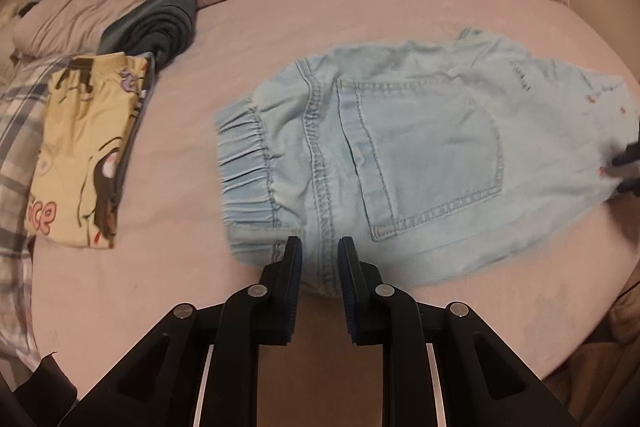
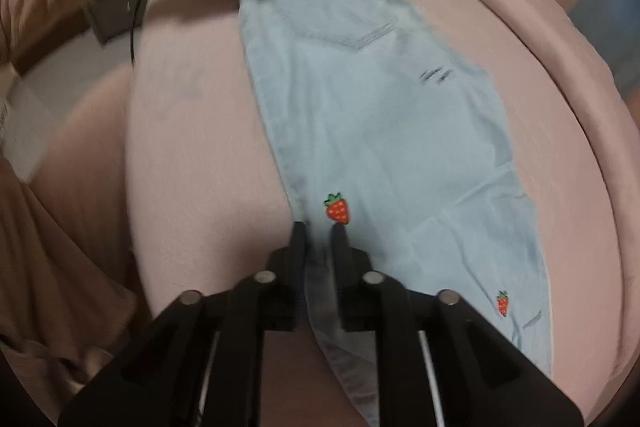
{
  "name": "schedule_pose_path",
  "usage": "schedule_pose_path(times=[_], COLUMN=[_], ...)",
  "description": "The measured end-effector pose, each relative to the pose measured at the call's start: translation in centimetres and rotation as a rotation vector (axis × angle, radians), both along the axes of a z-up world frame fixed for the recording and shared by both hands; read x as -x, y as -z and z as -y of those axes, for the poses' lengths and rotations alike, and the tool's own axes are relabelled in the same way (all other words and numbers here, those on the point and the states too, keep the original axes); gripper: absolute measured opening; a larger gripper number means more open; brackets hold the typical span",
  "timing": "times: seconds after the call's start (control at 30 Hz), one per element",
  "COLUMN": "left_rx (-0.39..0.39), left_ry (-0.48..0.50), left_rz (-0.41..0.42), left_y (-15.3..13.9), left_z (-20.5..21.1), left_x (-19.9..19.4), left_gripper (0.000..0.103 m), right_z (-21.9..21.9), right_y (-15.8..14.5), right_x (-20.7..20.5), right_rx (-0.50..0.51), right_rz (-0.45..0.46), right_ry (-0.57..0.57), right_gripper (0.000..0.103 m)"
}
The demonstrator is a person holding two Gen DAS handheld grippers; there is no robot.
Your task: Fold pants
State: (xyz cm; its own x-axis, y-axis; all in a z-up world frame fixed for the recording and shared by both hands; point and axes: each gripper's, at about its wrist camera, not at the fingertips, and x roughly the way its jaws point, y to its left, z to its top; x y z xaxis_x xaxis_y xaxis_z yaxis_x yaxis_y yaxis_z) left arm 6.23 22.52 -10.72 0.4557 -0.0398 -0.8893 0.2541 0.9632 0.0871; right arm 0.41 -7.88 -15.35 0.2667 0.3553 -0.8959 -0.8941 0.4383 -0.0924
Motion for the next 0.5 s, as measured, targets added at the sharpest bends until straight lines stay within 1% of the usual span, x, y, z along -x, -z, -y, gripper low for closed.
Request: schedule_pose_path(times=[0.03, 0.07, 0.1, 0.13, 0.17, 0.2, 0.23, 0.27, 0.3, 0.33, 0.37, 0.4, 0.43, 0.47, 0.5], left_rx=[0.025, 0.046, 0.062, 0.085, 0.123, 0.146, 0.178, 0.214, 0.242, 0.243, 0.223, 0.188, 0.143, 0.079, 0.037], left_ry=[-0.006, -0.007, -0.003, 0.005, 0.023, 0.038, 0.062, 0.092, 0.129, 0.155, 0.166, 0.168, 0.159, 0.140, 0.120], left_rz=[0.002, 0.018, 0.031, 0.046, 0.065, 0.072, 0.080, 0.085, 0.082, 0.084, 0.084, 0.074, 0.059, 0.041, 0.028], left_y=[-0.6, -1.3, -1.8, -2.3, -2.9, -3.1, -3.3, -3.3, -3.0, -2.5, -1.9, -1.0, 0.0, 1.5, 2.7], left_z=[0.0, 0.2, 0.6, 0.9, 1.8, 2.2, 3.2, 4.5, 6.0, 7.4, 8.5, 9.5, 10.3, 10.7, 10.4], left_x=[0.3, 0.9, 1.4, 1.5, 1.8, 1.7, 1.7, 1.6, 1.5, 1.4, 1.0, 0.5, -0.1, -0.9, -1.8], left_gripper=[0.021, 0.021, 0.021, 0.021, 0.021, 0.021, 0.022, 0.027, 0.030, 0.036, 0.038, 0.038, 0.038, 0.039, 0.047], right_z=[0.6, 1.7, 2.6, 3.7, 5.1, 6.6, 7.6, 8.9, 10.0, 11.0, 11.8, 12.7, 13.4, 14.6, 15.8], right_y=[-0.9, -1.9, -2.4, -2.8, -2.9, -2.8, -2.5, -1.9, -1.1, -0.3, 0.4, 1.3, 2.0, 3.0, 3.4], right_x=[-0.3, -0.9, -1.5, -2.3, -3.3, -4.0, -4.2, -4.5, -4.7, -4.8, -4.8, -4.7, -4.8, -5.0, -5.4], right_rx=[-0.044, -0.107, -0.146, -0.194, -0.241, -0.261, -0.258, -0.237, -0.195, -0.146, -0.100, -0.023, 0.038, 0.108, 0.124], right_rz=[0.000, -0.009, -0.020, -0.038, -0.055, -0.056, -0.049, -0.042, -0.032, -0.018, -0.001, 0.036, 0.066, 0.100, 0.124], right_ry=[0.010, 0.046, 0.086, 0.148, 0.229, 0.316, 0.374, 0.443, 0.507, 0.561, 0.594, 0.631, 0.659, 0.695, 0.729], right_gripper=[0.020, 0.021, 0.023, 0.023, 0.023, 0.023, 0.023, 0.025, 0.025, 0.025, 0.024, 0.023, 0.023, 0.024, 0.032])
